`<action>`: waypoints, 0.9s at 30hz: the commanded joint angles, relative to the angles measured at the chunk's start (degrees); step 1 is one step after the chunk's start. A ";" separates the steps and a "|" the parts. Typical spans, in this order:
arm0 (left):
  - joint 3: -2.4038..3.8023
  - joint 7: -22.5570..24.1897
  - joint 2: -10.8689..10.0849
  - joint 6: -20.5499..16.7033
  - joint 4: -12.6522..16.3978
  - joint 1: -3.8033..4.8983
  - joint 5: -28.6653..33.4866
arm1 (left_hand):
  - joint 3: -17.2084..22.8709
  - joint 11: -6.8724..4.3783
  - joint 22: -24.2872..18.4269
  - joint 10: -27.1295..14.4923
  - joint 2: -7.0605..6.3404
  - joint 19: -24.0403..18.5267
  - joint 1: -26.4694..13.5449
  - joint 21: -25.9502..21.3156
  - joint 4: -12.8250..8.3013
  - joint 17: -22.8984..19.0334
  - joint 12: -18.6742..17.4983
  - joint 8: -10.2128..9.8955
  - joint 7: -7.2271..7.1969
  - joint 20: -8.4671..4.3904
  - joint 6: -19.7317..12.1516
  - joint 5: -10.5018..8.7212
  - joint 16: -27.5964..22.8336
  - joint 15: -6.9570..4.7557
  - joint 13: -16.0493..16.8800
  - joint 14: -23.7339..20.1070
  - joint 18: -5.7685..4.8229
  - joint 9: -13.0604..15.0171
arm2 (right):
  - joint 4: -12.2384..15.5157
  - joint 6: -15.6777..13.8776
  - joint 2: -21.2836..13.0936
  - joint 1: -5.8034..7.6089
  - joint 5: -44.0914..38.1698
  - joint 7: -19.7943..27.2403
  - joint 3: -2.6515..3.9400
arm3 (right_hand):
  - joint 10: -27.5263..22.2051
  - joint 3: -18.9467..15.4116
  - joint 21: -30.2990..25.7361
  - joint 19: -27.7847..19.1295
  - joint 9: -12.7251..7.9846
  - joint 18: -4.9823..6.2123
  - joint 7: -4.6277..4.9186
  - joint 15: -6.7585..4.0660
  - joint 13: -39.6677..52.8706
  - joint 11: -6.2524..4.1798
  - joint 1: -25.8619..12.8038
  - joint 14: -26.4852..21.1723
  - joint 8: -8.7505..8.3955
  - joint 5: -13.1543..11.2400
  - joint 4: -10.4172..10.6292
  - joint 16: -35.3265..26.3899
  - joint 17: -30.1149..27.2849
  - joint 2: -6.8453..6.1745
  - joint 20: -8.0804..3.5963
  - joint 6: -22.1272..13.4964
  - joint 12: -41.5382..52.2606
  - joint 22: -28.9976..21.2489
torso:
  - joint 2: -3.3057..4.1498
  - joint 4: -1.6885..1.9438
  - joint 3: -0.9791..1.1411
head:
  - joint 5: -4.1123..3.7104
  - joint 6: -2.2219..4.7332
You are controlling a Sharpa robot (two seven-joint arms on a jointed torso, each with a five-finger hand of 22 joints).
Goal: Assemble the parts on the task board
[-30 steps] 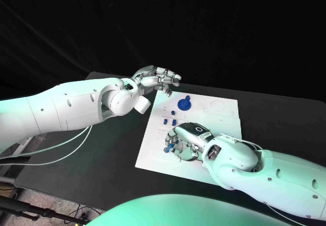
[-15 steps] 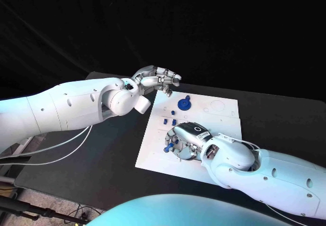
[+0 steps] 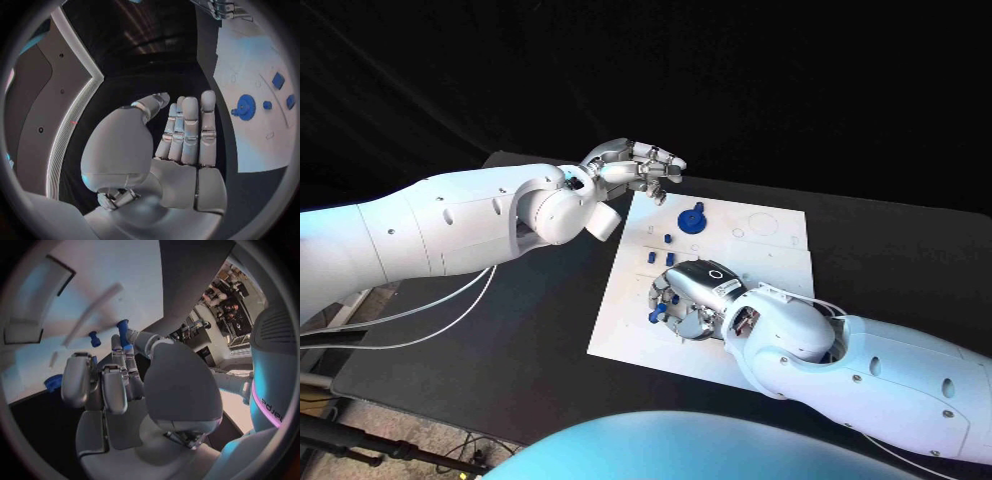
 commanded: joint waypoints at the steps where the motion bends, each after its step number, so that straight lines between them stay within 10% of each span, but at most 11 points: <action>1: 0.04 0.16 0.08 0.87 0.16 0.03 0.00 | -0.32 -0.05 -0.07 -0.29 0.51 0.19 -0.21 -0.20 -0.11 -0.05 0.37 0.27 -0.08 0.02 -0.41 0.11 -0.14 -0.01 -0.06 -0.35 0.62 0.08 | -0.05 3.06 0.11 -0.11 -1.32 -0.37 -0.10 | 1.17 -0.11 -0.24 -0.05 0.12 -1.09 0.50 0.11 0.18 -1.27 -1.69 1.87 -0.28 0.21 -0.69 -0.19 -0.25 -0.13 -0.13 -0.81 -0.34 8.57 | 0.01 -0.01 0.00 | 0.03 -0.11; 9: 0.04 0.12 0.09 0.87 0.14 0.04 0.00 | -0.32 -0.05 -0.07 -0.29 0.51 0.19 -0.21 -0.20 -0.11 -0.05 0.37 0.27 -0.08 0.02 -0.41 0.11 -0.14 -0.01 -0.06 -0.35 0.62 0.08 | 0.17 2.62 0.11 -0.12 -1.22 0.71 -0.15 | -3.59 -2.92 -1.51 -0.58 -1.36 -0.90 1.81 1.41 0.02 0.27 -6.97 1.69 -3.78 2.63 -0.56 -0.28 -0.65 -4.04 1.03 -5.49 -0.89 8.37 | -0.02 -0.03 0.01 | 0.05 -0.08; 27: 0.03 0.01 0.17 1.14 -0.10 0.03 0.00 | -0.35 -0.06 -0.10 -0.33 0.54 0.22 -0.23 -0.29 -0.10 -0.11 0.44 0.35 -0.10 0.02 -0.43 0.13 -0.12 -0.01 -0.09 -0.37 0.62 0.09 | 4.09 -11.31 -4.36 0.03 -0.86 2.42 0.10 | -7.66 -7.36 -3.41 -1.19 -2.67 -0.53 2.32 1.89 0.10 0.82 -6.97 1.30 -5.21 5.63 -1.70 -0.67 -1.79 -3.78 1.57 -6.89 -0.23 7.92 | -0.09 -0.15 0.08 | -0.61 0.51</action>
